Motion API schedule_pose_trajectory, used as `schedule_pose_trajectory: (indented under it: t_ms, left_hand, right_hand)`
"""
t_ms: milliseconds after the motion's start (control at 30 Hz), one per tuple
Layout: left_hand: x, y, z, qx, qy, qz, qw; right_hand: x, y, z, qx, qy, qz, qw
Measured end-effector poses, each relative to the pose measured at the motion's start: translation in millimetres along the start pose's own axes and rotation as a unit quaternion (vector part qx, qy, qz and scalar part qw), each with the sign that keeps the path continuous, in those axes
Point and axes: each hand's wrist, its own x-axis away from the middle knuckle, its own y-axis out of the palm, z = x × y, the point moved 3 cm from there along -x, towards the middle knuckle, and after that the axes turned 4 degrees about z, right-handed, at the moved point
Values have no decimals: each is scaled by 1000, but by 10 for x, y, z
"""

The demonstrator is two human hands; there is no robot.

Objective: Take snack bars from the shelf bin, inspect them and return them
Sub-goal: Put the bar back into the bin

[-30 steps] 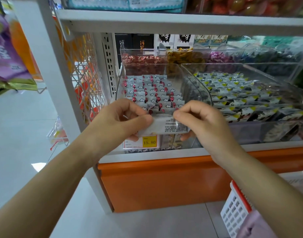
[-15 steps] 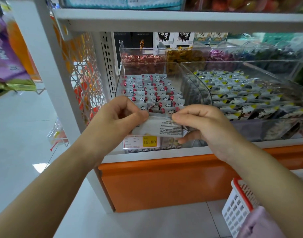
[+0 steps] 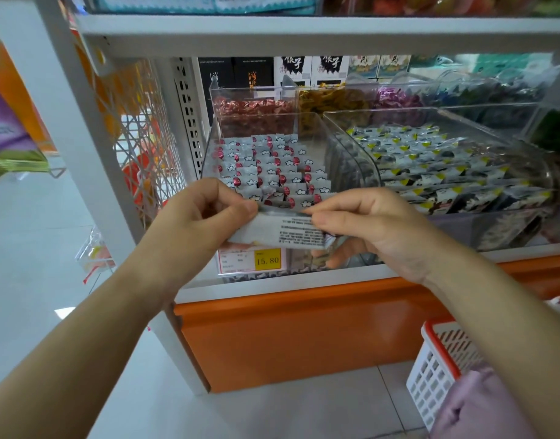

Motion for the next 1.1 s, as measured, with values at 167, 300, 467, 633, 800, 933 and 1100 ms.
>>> schedule_pose_trajectory:
  t_ms: [167,300,467,633,800,933,1100]
  left_hand:
    - [7,22,10,-19,25,-7,999]
    - [5,46,-8,-44,40,-30,998]
    - [-2,37,-37,-130,68,-21,989]
    - [-43,-10,-38,-243,123,72,959]
    - [-139,-126,-58,-416,173,125,884]
    - [-227,-122,-246,-465,105,63,877]
    - [-263,-132,-302,-441,101,50,890]
  right_hand:
    - [-34,-16,55,-30,16,40,999]
    - [-60,-30,144,-51,37,102,993]
    - [-56,-29,145,-125,24,101,987]
    - [-79,18,95,-128,-46,96,986]
    - [-327,7,-61,-64,-76,214,972]
    - [-769,102,-278,29,-133,270,953]
    - [-1298,277,-362,256,-160,224,927]
